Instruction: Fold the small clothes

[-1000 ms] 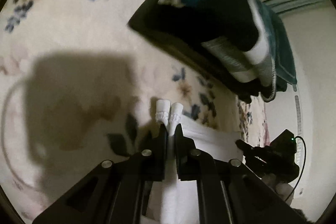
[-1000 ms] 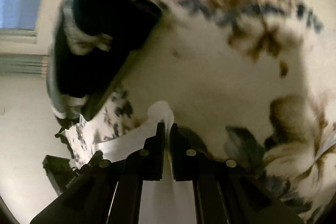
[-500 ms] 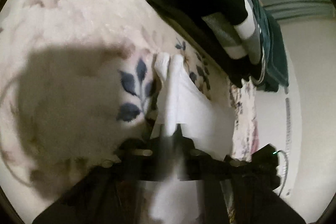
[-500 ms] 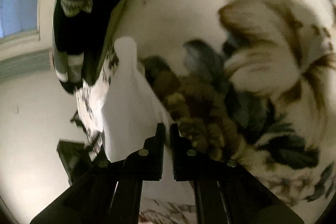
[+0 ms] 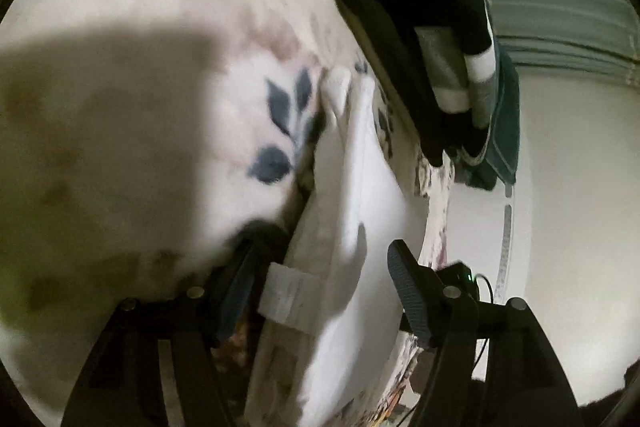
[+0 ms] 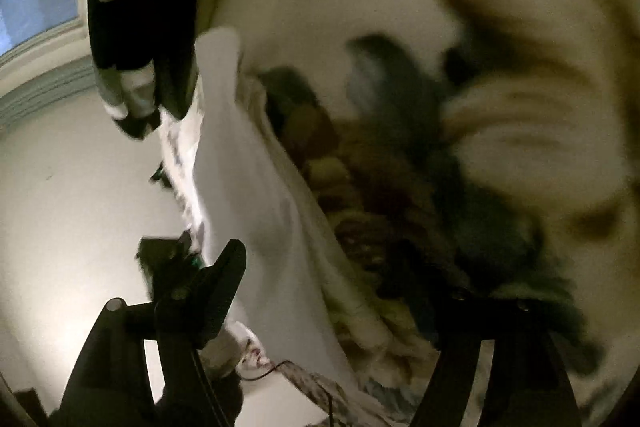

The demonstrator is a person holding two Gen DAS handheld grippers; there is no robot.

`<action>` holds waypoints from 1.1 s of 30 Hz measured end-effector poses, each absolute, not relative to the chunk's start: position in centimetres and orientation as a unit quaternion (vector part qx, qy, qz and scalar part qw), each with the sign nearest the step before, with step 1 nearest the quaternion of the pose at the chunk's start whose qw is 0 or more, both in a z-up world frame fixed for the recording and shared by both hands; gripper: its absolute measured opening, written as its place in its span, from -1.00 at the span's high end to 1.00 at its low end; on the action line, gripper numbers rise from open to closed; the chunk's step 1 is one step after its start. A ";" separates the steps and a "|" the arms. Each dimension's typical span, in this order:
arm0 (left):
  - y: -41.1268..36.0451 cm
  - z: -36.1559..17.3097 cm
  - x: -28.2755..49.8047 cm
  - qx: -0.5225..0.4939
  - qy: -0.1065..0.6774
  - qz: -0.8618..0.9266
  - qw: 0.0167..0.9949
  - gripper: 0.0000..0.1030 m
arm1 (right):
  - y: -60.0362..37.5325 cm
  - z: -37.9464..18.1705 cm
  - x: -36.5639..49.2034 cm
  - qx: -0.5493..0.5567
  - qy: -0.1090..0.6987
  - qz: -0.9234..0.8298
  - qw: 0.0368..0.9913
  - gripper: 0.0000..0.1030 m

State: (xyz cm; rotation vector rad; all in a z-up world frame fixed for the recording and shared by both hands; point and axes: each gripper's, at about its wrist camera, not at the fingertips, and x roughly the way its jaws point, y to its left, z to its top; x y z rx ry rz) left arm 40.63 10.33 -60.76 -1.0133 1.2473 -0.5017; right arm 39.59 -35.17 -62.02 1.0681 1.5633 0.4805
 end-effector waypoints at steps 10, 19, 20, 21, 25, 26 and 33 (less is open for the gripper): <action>6.9 -60.4 42.3 -0.426 0.561 -0.259 0.661 -0.25 | -31.4 -62.6 41.4 0.444 0.666 0.270 0.536 -0.50; 4.9 -59.1 42.1 -0.404 0.572 -0.250 0.669 0.61 | -30.7 -62.0 40.6 0.436 0.656 0.278 0.549 0.64; 4.8 -58.8 42.1 -0.403 0.570 -0.248 0.672 0.64 | -30.7 -61.6 40.5 0.436 0.653 0.278 0.553 0.68; 4.8 -58.5 42.0 -0.400 0.571 -0.246 0.673 0.64 | -30.7 -61.1 40.5 0.433 0.652 0.279 0.556 0.70; 4.3 -56.1 42.0 -0.390 0.569 -0.249 0.680 0.65 | -30.4 -58.4 40.5 0.415 0.649 0.282 0.572 0.73; 4.3 -55.4 42.0 -0.388 0.568 -0.248 0.683 0.65 | -30.3 -57.5 40.5 0.411 0.648 0.284 0.575 0.74; 3.4 -46.6 43.4 -0.362 0.550 -0.264 0.705 0.65 | -30.7 -49.0 41.9 0.400 0.626 0.297 0.600 0.74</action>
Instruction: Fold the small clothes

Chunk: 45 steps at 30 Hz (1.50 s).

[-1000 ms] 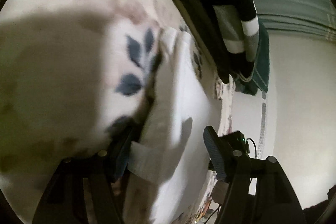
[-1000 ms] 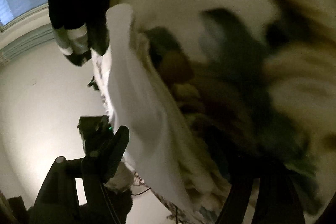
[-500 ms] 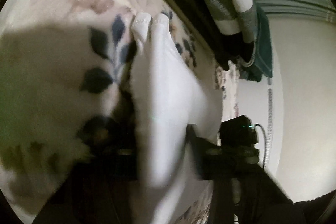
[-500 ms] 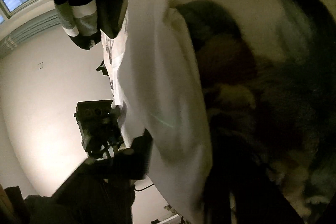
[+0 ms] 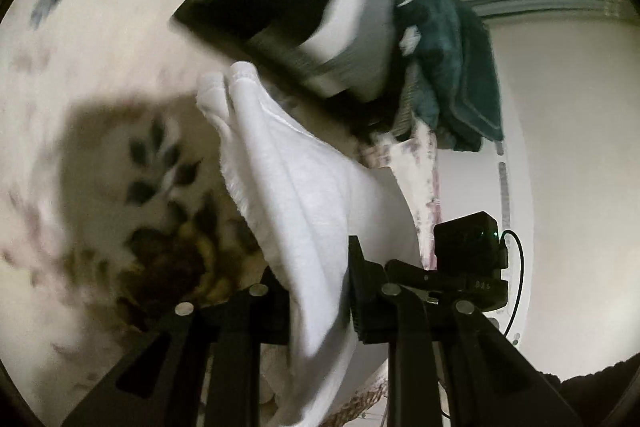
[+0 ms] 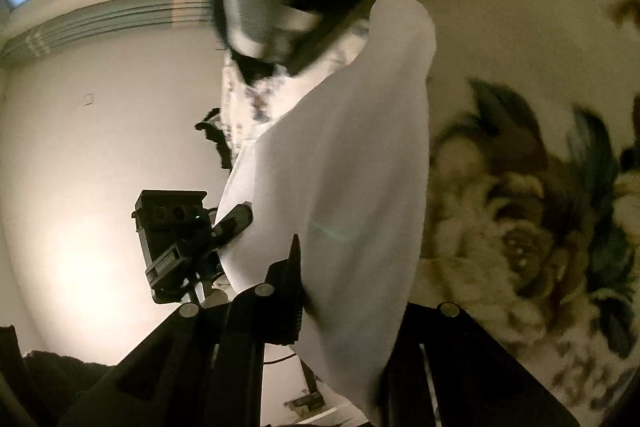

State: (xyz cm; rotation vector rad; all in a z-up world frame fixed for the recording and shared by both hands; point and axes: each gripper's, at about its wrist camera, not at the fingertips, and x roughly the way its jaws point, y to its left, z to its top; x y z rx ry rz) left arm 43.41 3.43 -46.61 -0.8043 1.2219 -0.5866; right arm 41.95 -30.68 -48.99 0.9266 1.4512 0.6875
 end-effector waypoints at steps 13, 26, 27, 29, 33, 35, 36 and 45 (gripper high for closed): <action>3.1 -38.0 61.4 -0.328 0.479 -0.272 0.768 0.65 | -31.6 -39.9 58.5 0.383 0.549 0.291 0.683 0.74; 3.6 -43.5 66.2 -0.274 0.538 -0.205 0.770 0.28 | -30.9 -43.3 65.5 0.288 0.629 0.218 0.689 0.47; 3.4 -43.1 65.8 -0.260 0.542 -0.191 0.776 0.17 | -30.5 -43.1 65.5 0.273 0.633 0.205 0.695 0.34; 3.0 -42.2 64.9 -0.220 0.548 -0.156 0.792 0.01 | -30.4 -42.3 65.1 0.233 0.642 0.170 0.710 0.17; 1.9 -40.4 62.8 -0.130 0.534 -0.089 0.831 -0.34 | -29.3 -39.4 63.0 0.107 0.646 0.079 0.752 0.00; 1.4 -40.0 61.8 -0.094 0.529 -0.064 0.841 -0.57 | -29.1 -38.0 61.8 0.067 0.641 0.046 0.764 -0.06; 1.1 -39.8 61.4 -0.081 0.531 -0.056 0.841 -0.85 | -29.2 -37.4 61.0 0.049 0.638 0.029 0.768 -0.20; -0.1 -35.6 56.6 -0.034 0.532 -0.018 0.846 -0.98 | -28.4 -30.5 55.6 -0.027 0.603 -0.062 0.795 -0.99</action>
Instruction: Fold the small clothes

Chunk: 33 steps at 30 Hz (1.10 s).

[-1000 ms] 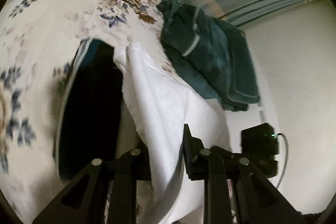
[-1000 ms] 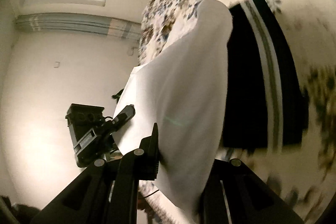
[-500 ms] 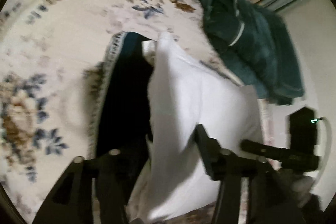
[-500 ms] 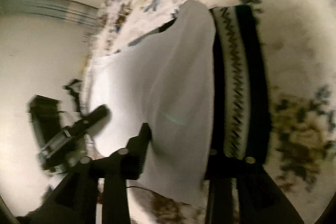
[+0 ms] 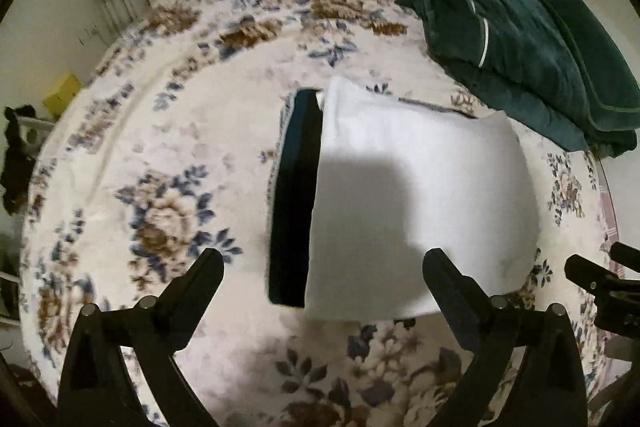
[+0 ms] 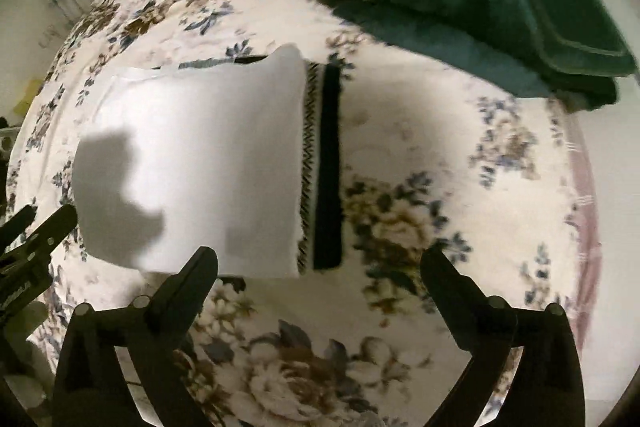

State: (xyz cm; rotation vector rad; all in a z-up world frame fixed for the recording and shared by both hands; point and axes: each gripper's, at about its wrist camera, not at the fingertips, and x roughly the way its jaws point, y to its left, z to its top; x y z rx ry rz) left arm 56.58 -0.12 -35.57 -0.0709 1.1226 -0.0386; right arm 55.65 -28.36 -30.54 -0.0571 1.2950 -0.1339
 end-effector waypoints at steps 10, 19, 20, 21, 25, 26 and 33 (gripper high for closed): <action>-0.4 -25.0 49.9 -0.015 0.485 0.001 0.875 -0.99 | -27.4 -18.1 47.3 -0.048 0.532 -0.095 0.840 -0.99; -0.4 -14.5 40.7 -0.021 0.422 0.004 0.906 -0.99 | -26.4 -4.9 36.4 -0.049 0.456 -0.103 0.883 -0.99; -0.3 -13.5 39.9 -0.022 0.417 0.003 0.909 -0.99 | -26.3 -3.7 35.3 -0.048 0.450 -0.102 0.886 -0.99; -0.3 -12.6 39.0 -0.023 0.410 0.004 0.912 -0.99 | -26.2 -2.6 34.2 -0.047 0.443 -0.101 0.890 -0.99; -0.1 -8.9 35.6 -0.025 0.383 0.002 0.924 -0.99 | -25.6 1.8 29.5 -0.047 0.416 -0.093 0.903 -0.99; 0.0 -8.1 34.8 -0.027 0.378 0.000 0.925 -0.99 | -25.5 2.6 28.6 -0.047 0.411 -0.092 0.906 -0.99; -0.1 -4.3 29.9 -0.027 0.350 -0.008 0.936 -0.99 | -25.0 7.7 22.4 -0.046 0.375 -0.085 0.922 -0.99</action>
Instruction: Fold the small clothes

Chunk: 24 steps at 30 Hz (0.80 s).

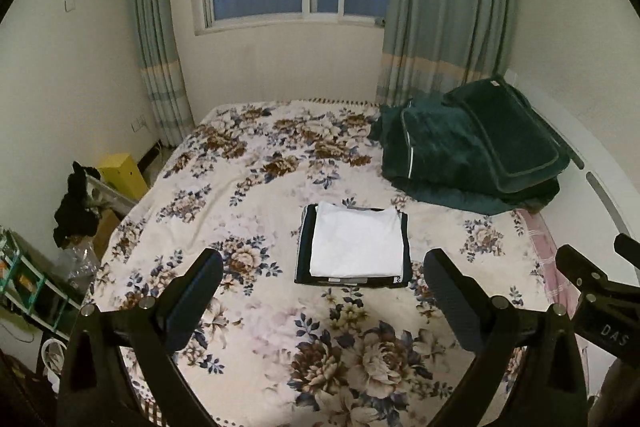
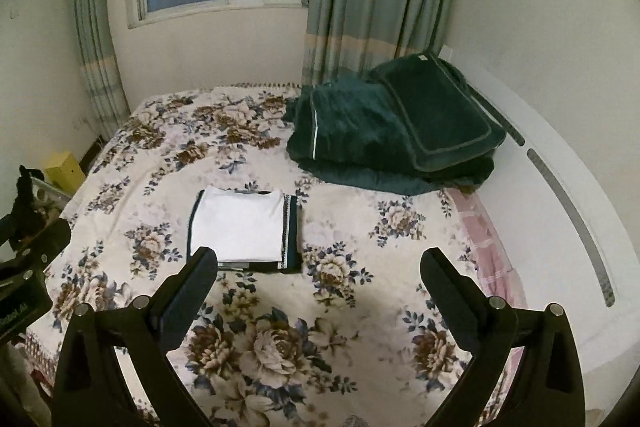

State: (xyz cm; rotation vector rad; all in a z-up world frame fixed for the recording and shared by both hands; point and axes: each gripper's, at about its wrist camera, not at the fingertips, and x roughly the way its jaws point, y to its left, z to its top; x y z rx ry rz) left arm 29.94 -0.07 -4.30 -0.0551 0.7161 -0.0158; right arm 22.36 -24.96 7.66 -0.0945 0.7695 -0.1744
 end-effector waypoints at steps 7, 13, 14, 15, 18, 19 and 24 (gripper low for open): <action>-0.1 -2.5 26.7 -0.028 0.334 -0.010 0.942 -0.99 | -24.6 10.6 18.3 -0.050 0.349 -0.081 0.932 -0.99; -0.1 -2.0 25.2 -0.025 0.331 -0.004 0.943 -0.99 | -24.2 11.3 16.5 -0.049 0.345 -0.074 0.934 -0.99; -0.1 -2.0 25.2 -0.024 0.331 0.000 0.943 -0.99 | -24.2 11.3 16.3 -0.048 0.344 -0.074 0.935 -0.99; 0.0 -1.9 25.0 -0.024 0.332 0.004 0.943 -0.99 | -24.2 11.4 16.1 -0.047 0.345 -0.072 0.935 -0.99; -0.3 -1.5 24.4 -0.025 0.338 0.012 0.941 -0.99 | -24.3 11.5 15.9 -0.043 0.352 -0.066 0.933 -0.99; -0.3 -1.4 24.3 -0.024 0.339 0.013 0.940 -0.99 | -24.3 11.5 16.0 -0.041 0.356 -0.062 0.932 -0.99; -0.5 -0.8 24.0 -0.018 0.340 0.028 0.940 -0.99 | -24.7 11.5 16.1 -0.035 0.371 -0.054 0.926 -0.99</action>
